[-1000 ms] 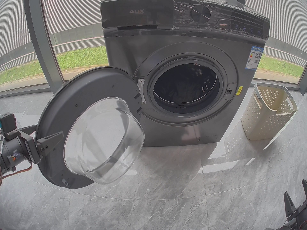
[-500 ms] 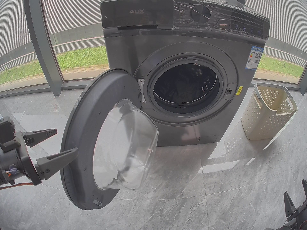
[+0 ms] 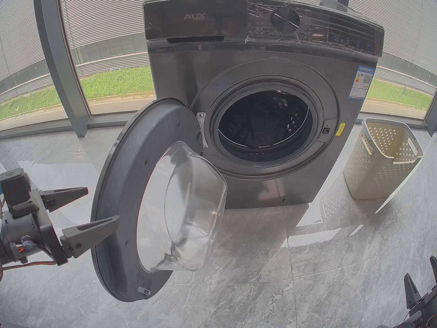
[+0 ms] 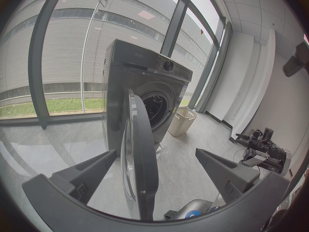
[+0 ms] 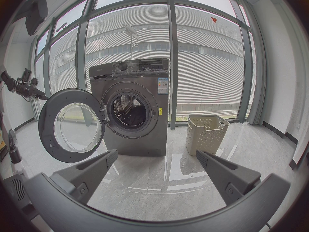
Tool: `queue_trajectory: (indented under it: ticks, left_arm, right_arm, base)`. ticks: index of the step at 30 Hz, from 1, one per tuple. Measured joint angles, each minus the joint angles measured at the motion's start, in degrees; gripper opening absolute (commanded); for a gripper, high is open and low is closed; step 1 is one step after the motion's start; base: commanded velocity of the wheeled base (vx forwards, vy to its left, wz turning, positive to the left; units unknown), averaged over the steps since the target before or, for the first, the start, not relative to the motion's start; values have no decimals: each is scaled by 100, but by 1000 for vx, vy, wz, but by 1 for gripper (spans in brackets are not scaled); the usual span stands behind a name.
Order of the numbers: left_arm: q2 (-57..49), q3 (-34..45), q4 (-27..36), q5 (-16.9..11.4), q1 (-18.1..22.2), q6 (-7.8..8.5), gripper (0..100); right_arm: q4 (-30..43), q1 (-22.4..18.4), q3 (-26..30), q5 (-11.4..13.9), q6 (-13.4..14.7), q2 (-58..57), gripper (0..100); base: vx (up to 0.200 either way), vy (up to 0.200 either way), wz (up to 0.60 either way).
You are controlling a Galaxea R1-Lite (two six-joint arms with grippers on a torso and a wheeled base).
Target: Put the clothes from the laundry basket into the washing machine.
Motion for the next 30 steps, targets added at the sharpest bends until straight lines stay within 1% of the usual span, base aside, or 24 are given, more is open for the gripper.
queue_trajectory:
  ticks: [4,7,8,12,13,16,21,26,30]
  left_arm:
    - [492,-361,-17,-6,-144,-17,100]
    - [870,-728,-26,9,-418,-110,100]
    - [967,-816,-28,13,-485,-167,100]
    - [1251,-1064,-69,-26,-818,-542,100]
    - [1295,-1100,-102,-28,-872,-605,100]
    - [1356,-1114,-160,-6,-916,-638,100]
    - [1292,-1030,-167,101,-914,-640,100]
    - [1180,-837,-162,178,-905,-606,100]
    - [1257,-755,-168,277,-896,-528,100]
  right_arm:
    - [0,2,0,0,2,0,100]
    - [1,2,0,-2,2,0,100]
    - [1,2,0,0,2,0,100]
    - [0,2,0,0,2,0,100]
    - [1,5,0,0,2,0,100]
    - [0,5,0,0,5,0,100]
    - [0,5,0,0,2,0,100]
    - [1,5,0,0,2,0,100]
    - [0,5,0,0,2,0,100]
  base:
    - [0,0,0]
    - [0,0,0]
    - [0,0,0]
    - [0,0,0]
    - [0,0,0]
    - [0,0,0]
    - [0,0,0]
    - [0,0,0]
    - [0,0,0]
